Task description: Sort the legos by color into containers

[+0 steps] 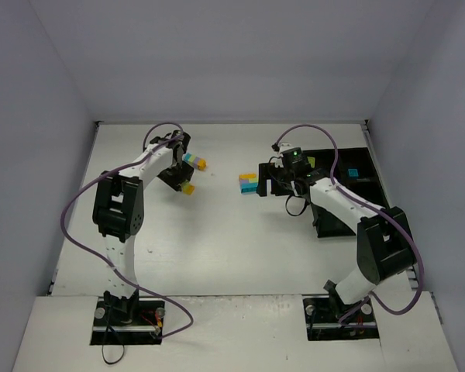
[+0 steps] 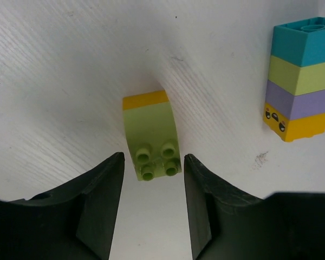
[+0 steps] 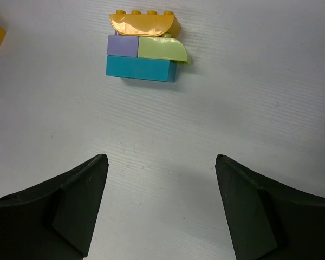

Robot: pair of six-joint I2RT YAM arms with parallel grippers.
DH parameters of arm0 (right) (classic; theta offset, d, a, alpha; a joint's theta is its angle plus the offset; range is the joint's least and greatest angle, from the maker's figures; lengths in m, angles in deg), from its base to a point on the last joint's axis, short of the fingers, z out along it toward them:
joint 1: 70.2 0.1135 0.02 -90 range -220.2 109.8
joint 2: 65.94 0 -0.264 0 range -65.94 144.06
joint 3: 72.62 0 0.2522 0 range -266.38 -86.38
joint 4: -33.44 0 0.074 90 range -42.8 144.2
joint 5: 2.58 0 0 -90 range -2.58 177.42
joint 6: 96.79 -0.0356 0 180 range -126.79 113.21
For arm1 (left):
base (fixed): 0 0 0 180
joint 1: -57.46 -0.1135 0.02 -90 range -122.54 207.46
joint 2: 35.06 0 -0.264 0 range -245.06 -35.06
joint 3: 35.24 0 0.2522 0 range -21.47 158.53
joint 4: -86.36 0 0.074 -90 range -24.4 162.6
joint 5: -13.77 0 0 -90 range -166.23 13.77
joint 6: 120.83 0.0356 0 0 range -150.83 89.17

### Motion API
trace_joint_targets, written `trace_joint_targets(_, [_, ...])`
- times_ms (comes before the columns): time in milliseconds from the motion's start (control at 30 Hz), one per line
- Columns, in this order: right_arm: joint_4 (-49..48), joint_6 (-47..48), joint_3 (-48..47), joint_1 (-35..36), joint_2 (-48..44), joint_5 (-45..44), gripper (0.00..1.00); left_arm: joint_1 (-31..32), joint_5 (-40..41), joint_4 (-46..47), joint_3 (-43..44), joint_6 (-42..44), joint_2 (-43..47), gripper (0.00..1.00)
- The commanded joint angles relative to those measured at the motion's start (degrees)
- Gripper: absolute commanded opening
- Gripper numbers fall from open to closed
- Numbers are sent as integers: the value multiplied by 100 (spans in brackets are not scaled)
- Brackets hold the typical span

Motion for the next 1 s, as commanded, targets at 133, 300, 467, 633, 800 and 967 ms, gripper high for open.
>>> trace_joint_targets(133, [-241, 81, -8, 22, -246, -72, 77, -43, 141, -139, 405, -61, 132, 31])
trace_joint_targets(300, [-232, 81, -34, 22, -228, -37, 77, -43, 158, -122, 352, 44, 229, 17])
trace_joint_targets(467, [-232, 55, -70, 22, -193, 7, 77, -51, 185, -87, 185, 185, 361, 13])
trace_joint_targets(633, [-232, 29, -35, 22, -201, 42, 77, -78, 0, -70, 194, 291, 185, 37])
trace_joint_targets(800, [-232, 2, 36, 31, -298, 16, 77, -78, 26, -139, 378, 431, 53, 42])
trace_joint_targets(967, [-241, 11, 71, 23, -360, -2, 77, -87, 114, -280, 633, 493, -61, 42])
